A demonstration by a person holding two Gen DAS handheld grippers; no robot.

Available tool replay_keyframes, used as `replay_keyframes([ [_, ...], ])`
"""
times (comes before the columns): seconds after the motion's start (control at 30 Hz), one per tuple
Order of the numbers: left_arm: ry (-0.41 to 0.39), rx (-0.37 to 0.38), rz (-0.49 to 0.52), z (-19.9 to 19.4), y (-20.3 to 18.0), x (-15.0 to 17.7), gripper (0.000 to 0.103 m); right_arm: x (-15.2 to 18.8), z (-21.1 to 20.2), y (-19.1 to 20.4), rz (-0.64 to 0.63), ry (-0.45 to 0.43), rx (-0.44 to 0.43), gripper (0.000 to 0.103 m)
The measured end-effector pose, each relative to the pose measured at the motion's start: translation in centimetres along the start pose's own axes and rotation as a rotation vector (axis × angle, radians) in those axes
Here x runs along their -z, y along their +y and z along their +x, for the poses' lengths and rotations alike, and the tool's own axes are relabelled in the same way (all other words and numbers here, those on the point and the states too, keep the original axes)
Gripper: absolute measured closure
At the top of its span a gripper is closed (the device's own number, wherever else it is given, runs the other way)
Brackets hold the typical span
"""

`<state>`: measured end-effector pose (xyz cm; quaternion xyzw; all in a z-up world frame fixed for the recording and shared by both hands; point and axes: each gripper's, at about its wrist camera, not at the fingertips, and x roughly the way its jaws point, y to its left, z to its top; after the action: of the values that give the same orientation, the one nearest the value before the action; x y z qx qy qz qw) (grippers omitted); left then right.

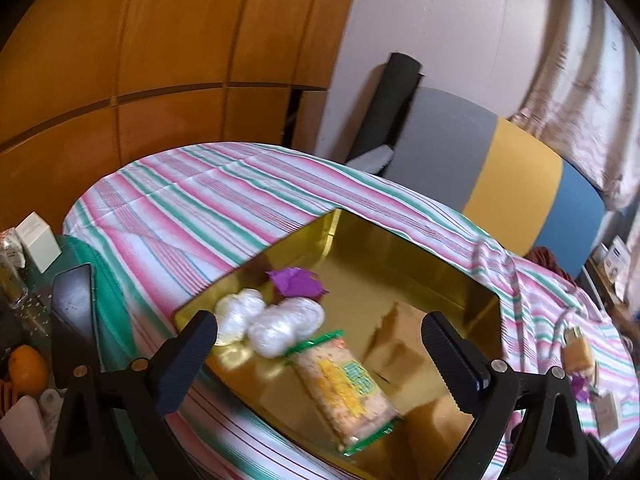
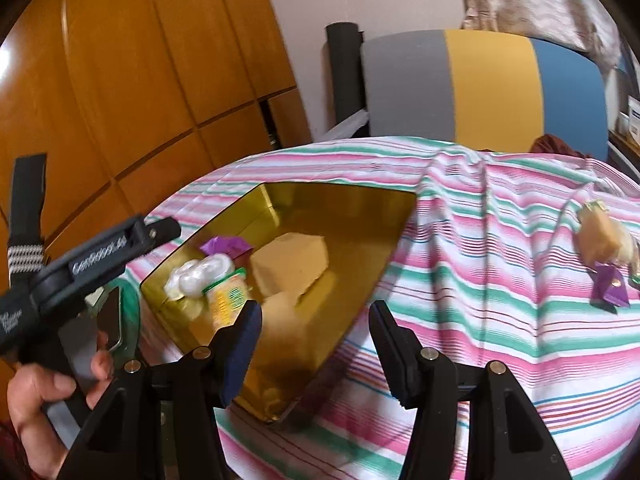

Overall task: Organize objects
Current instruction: 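Carry both sponge cakes over the gold tray and open both tools to drop them, then return both open tools from the tray to the snack pile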

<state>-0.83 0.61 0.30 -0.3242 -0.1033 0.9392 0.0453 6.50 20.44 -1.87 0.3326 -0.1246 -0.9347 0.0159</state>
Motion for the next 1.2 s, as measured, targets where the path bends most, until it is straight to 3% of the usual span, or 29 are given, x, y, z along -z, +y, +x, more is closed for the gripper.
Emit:
replay_keyframes([
  [0.27,0.01,0.113,0.146,-1.3,-4.6,1.9,0.0,0.9,-1.3,-4.7,0.078,0.006,0.098,0.047],
  [0.73,0.123,0.326,0.352,-2.8,-13.3,7.0,0.0,5.4,-4.7,-16.1,0.228,0.04,0.307,0.047],
  [0.83,0.159,0.354,0.395,-2.8,-15.0,8.2,0.0,6.4,-6.5,-18.9,0.25,0.006,0.368,0.042],
  [0.97,0.178,0.384,0.435,-3.2,-16.6,9.4,0.0,6.2,-10.5,-23.2,0.25,-0.084,0.517,0.028],
  [1.07,0.199,0.401,0.458,-3.2,-17.7,10.2,0.0,5.3,-12.9,-26.4,0.277,-0.135,0.57,0.026],
  [1.2,0.227,0.406,0.481,-2.9,-19.0,11.3,0.0,3.6,-14.5,-31.2,0.302,-0.137,0.617,0.026],
])
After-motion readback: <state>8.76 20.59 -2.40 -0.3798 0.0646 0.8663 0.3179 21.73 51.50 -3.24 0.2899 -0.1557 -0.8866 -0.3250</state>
